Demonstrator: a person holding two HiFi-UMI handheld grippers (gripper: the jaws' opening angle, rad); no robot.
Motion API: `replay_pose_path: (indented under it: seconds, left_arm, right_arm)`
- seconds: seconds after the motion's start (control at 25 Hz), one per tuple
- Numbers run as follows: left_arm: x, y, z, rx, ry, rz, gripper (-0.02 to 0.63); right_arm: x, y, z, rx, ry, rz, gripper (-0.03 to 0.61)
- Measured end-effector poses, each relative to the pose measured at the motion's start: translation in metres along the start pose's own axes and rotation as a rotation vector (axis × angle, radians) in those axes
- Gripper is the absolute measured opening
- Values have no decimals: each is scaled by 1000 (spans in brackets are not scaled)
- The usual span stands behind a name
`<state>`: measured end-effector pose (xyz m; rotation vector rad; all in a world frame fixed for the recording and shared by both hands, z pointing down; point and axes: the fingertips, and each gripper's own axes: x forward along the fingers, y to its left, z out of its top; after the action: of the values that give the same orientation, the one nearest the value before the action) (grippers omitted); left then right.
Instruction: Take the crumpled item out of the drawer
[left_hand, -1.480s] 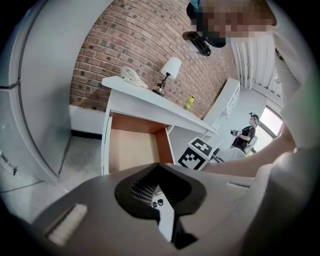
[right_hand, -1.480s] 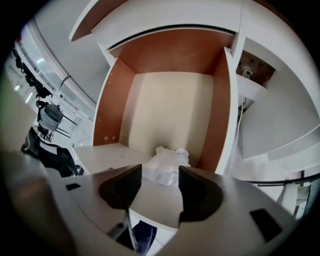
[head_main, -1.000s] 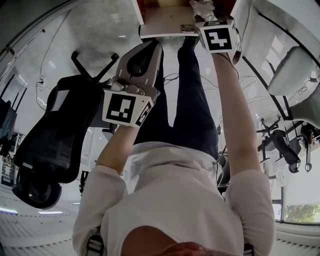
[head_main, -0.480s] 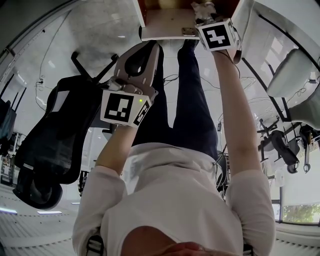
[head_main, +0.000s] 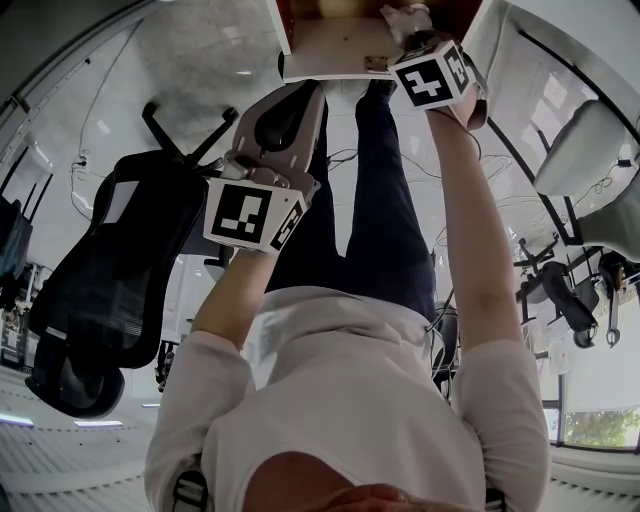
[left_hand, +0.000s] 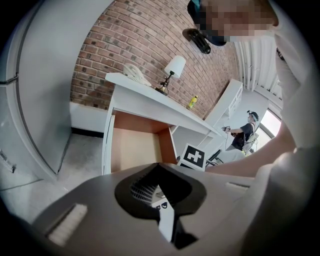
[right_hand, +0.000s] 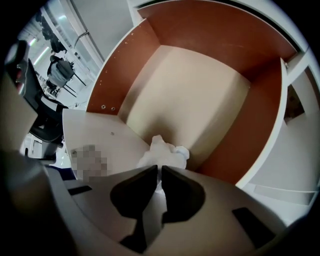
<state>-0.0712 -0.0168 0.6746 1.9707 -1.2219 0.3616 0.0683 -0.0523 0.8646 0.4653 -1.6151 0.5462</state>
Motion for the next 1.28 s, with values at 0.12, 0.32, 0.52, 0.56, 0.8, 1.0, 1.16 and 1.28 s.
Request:
replay_pose_path:
  seconds: [0.12, 0.32, 0.52, 0.56, 0.8, 1.0, 1.16, 1.28]
  left_arm:
    - [-1, 1, 0, 1, 0, 4, 9]
    - [-2, 4, 1, 5, -3, 9, 9]
    - [-1, 2, 3, 14, -4, 7, 9]
    - [-1, 2, 3, 16, -5, 6, 9]
    - [-1, -2, 2, 23, -9, 5, 9]
    - [-5, -4, 1, 33, -11, 7, 9]
    - [-6, -5, 0, 36, -16, 14, 9]
    - [-6, -5, 0, 37, -22, 20, 9]
  right_arm:
    - [-3, 1, 1, -15, -11, -15, 21]
    - [-7, 3, 3, -10, -45, -34, 17]
    - [-20, 1, 3, 13, -84, -58, 17]
    - [-24, 0, 2, 20, -94, -67, 17]
    - [-52, -7, -1, 109, -200, -121, 17]
    - [-85, -6, 5, 224, -339, -144, 17]
    - [-121, -7, 12, 303, -461, -172, 17]
    - [-146, -4, 18, 351, -558, -169, 17]
